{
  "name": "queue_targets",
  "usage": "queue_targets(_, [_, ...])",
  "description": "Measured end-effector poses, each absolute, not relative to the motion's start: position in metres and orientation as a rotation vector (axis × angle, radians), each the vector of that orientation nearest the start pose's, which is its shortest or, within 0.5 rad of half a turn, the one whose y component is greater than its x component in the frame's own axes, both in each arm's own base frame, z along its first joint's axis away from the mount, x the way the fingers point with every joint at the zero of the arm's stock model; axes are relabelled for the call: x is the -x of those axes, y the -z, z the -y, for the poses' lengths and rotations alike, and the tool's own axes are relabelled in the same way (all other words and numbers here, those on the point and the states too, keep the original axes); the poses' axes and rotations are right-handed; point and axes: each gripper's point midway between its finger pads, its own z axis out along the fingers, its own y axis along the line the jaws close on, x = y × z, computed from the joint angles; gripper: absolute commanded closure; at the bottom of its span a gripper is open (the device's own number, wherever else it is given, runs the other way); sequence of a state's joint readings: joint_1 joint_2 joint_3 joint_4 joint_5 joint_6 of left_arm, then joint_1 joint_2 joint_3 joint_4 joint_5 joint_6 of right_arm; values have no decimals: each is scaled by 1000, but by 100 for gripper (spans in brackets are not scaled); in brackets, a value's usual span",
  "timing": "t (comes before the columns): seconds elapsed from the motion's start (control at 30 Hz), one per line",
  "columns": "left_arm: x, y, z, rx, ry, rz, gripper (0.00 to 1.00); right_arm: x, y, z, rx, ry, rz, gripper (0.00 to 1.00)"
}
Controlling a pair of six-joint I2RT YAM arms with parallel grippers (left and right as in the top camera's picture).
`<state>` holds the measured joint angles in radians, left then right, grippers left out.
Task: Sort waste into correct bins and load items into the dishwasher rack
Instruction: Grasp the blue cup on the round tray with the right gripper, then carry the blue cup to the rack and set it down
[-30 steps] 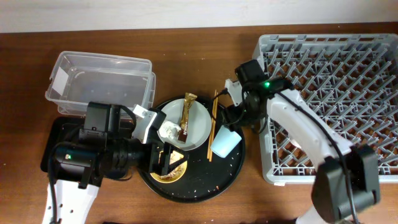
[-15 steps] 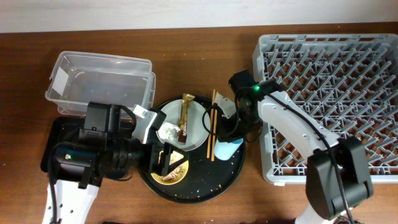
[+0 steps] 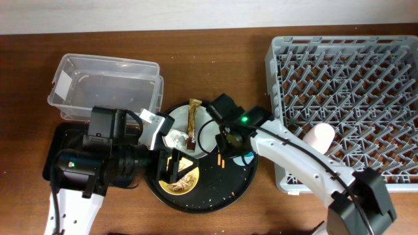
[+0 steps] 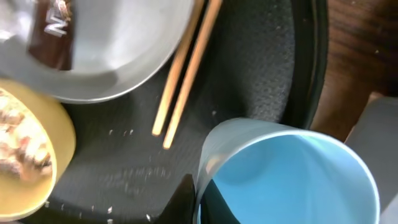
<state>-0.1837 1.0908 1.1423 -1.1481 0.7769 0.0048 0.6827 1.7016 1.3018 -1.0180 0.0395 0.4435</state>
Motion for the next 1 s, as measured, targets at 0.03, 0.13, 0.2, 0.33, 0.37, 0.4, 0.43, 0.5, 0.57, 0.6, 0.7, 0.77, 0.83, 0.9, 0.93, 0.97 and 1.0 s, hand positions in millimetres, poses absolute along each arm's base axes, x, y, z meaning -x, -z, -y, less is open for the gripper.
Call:
queue_targets(0.03, [-204, -245, 160, -489, 1089, -2502, 1, -270, -90, -209, 333, -62, -2964, 88])
queue_targets(0.13, [-204, -245, 160, -489, 1089, -2502, 1, -275, -89, -208, 263, -47, -2950, 59])
queue_targets(0.2, [-204, -245, 160, -489, 1089, -2502, 1, -278, -90, -208, 245, -45, -2939, 51])
queue_targets(0.33, [-204, -245, 160, -489, 1088, -2501, 1, -280, -91, -205, 218, -42, -2934, 43])
queue_targets(0.37, [-205, -245, 160, -490, 1084, -2499, 1, -281, -97, -203, 200, -55, -2921, 41])
queue_targets(0.4, [-206, -245, 160, -489, 1076, -2497, 1, -284, -108, -198, 173, -73, -2899, 39])
queue_targets(0.43, [-206, -245, 160, -490, 1074, -2496, 1, -287, -119, -193, 146, -95, -2875, 38])
queue_targets(0.5, [-207, -245, 161, -501, 1061, -2492, 1, -297, -160, -174, 42, -184, -2772, 32])
queue_targets(0.57, [-211, -245, 164, -534, 1025, -2471, 1, -302, -205, -149, -68, -262, -2654, 29])
queue_targets(0.6, [-216, -246, 168, -566, 983, -2447, 2, -298, -224, -134, -117, -291, -2610, 28])
queue_targets(0.7, [-225, -243, 186, -633, 872, -2421, 6, -279, -257, -94, -250, -332, -2530, 22])
queue_targets(0.77, [-233, -232, 209, -680, 809, -2425, 16, -262, -267, -78, -302, -344, -2513, 19])
queue_targets(0.83, [-243, -207, 238, -714, 729, -2467, 18, -243, -267, -70, -328, -341, -2543, 18])
queue_targets(0.9, [-250, -176, 262, -735, 660, -2522, 18, -230, -264, -67, -332, -332, -2578, 18])
queue_targets(0.93, [-254, -161, 274, -747, 636, -2539, 19, -225, -262, -66, -335, -326, -2598, 18])
queue_targets(0.97, [-257, -145, 285, -760, 618, -2555, 20, -221, -259, -65, -338, -318, -2618, 18])
queue_targets(1.0, [-259, -126, 294, -772, 593, -2584, 27, -218, -257, -64, -339, -316, -2632, 18])
